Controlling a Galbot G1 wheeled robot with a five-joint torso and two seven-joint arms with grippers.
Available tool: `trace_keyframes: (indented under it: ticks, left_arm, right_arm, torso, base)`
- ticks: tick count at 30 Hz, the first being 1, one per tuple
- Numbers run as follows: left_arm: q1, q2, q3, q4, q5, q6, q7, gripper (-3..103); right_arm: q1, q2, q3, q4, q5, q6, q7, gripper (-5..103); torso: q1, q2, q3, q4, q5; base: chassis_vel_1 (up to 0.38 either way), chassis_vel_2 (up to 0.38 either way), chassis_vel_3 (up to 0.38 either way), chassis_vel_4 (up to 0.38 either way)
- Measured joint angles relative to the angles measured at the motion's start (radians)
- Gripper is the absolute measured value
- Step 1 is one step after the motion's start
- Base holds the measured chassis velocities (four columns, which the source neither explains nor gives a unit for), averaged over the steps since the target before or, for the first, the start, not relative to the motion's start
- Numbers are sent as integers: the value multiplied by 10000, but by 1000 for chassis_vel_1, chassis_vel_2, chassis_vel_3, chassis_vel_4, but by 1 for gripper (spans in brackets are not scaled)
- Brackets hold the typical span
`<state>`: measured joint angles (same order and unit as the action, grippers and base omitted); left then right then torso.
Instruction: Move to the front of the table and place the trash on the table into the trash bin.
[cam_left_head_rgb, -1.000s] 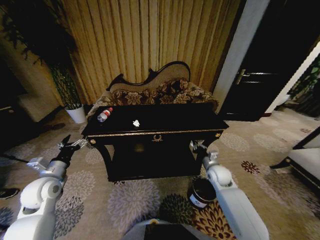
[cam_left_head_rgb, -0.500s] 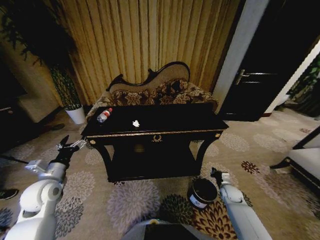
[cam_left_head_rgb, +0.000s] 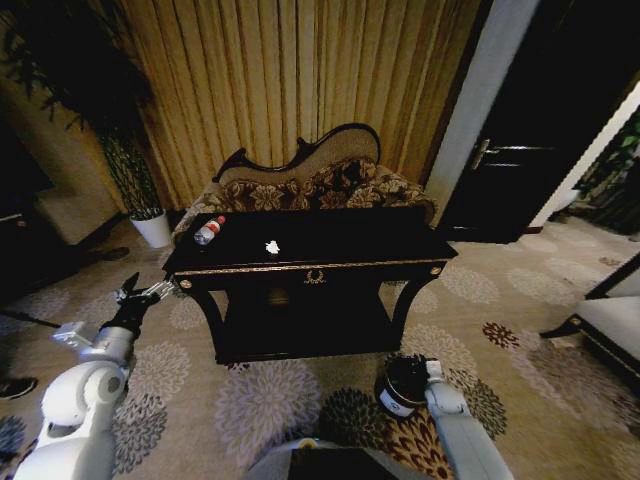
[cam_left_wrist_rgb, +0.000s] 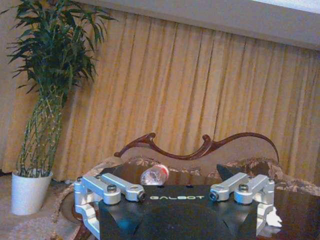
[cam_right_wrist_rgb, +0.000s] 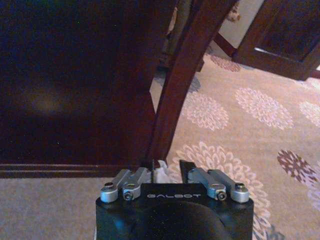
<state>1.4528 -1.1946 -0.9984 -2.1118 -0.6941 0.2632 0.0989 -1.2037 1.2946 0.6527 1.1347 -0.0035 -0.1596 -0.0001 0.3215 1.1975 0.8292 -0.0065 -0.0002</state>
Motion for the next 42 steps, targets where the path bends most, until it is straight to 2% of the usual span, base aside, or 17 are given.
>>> trace_keyframes:
  ticks: [1, 2, 3, 4, 9, 13, 14, 15, 16, 18, 22, 24, 25, 28, 34, 38, 42]
  left_arm:
    - [-2, 18, 2, 0, 0, 0, 1, 100]
    - [-4, 60, 6, -4, 0, 0, 1, 100]
    - [-1, 81, 8, -10, -1, 0, 1, 100]
    - [-1, 81, 8, -10, -1, 0, 1, 100]
    - [21, 134, 9, -12, -5, 1, 11, 100]
    - [40, 154, 10, -12, -7, 1, 15, 100]
    - [41, 172, 8, -10, -9, 1, 17, 100]
    - [39, 178, 1, -3, -15, 0, 16, 100]
    - [38, 178, -7, 9, -23, -1, 13, 100]
    - [40, 173, -10, 21, -26, -3, 7, 100]
    - [48, 122, 19, 41, -13, -10, -11, 100]
    - [53, 104, 34, 29, 14, -9, -21, 100]
    - [53, 104, 34, 29, 14, -9, -21, 100]
    - [59, 126, 36, 14, 34, -10, -32, 100]
    - [58, 126, 91, 9, 55, -8, -44, 100]
    - [68, 163, 154, 8, 57, -15, -46, 100]
    - [63, 237, 167, 8, 57, -19, -46, 100]
  right_arm:
    - [1, 17, -6, 36, -6, 0, 1, 29]
    - [1, 34, -23, 165, -9, 2, 1, 40]
    - [0, 33, -26, 216, -9, 2, 1, 46]
    - [0, 33, -26, 216, -9, 2, 1, 46]
    - [15, -72, -48, 332, 18, 2, 1, 68]
    - [39, -120, -62, 332, 49, 3, 2, 78]
    - [34, -134, -61, 429, 109, 11, 1, 78]
    - [15, -143, -52, 599, 245, 29, 1, 89]
    - [-34, -169, -41, 920, 604, 116, 3, 94]
    - [-112, -204, -41, 1382, 1031, 229, 2, 97]
    - [-296, -287, -89, 2974, 1512, 704, 3, 100]
    - [-399, -361, -218, 4389, 1929, 707, 5, 100]
    - [-399, -361, -218, 4389, 1929, 707, 5, 100]
    - [-517, -536, -621, 6165, 2944, 238, 5, 100]
    - [-780, -884, -1214, 8579, 4200, -603, 5, 100]
    - [-860, -925, -1393, 9282, 4742, -917, 4, 100]
    - [-822, -844, -1466, 9325, 4753, -984, 4, 100]
  torso:
    - [0, 0, 0, 0, 0]
    - [0, -1, 0, 0, 1]
    - [0, 0, 0, 0, 0]
    - [0, 0, 0, 0, 0]
    - [0, 0, 0, -1, -1]
    - [0, 0, 0, 0, 0]
    - [1, -1, 1, -2, 3]
    - [0, -1, 1, -2, 4]
    - [0, -1, 1, -2, 3]
    - [1, 0, 1, -1, 1]
    - [0, -1, 1, 0, 1]
    - [0, -1, 1, 0, -2]
    - [0, -1, 1, 0, -2]
    - [0, -1, 0, 0, 1]
    - [0, 0, 0, -1, -1]
    - [0, 0, 0, -1, -1]
    - [0, 0, 0, -1, 1]
  base:
    - [0, 0, 0, 0]
    - [0, 0, 0, 0]
    - [0, 0, 0, 0]
    - [0, 0, 0, 0]
    - [0, 0, 0, 0]
    - [0, 0, 0, 0]
    - [0, 0, 0, 0]
    - [0, 0, 0, 0]
    - [0, 0, 0, 0]
    - [0, 0, 0, 0]
    - [0, 0, 0, 0]
    - [0, 0, 0, 0]
    - [0, 0, 0, 0]
    - [0, 0, 0, 0]
    - [0, 0, 0, 0]
    - [0, 0, 0, 0]
    - [0, 0, 0, 0]
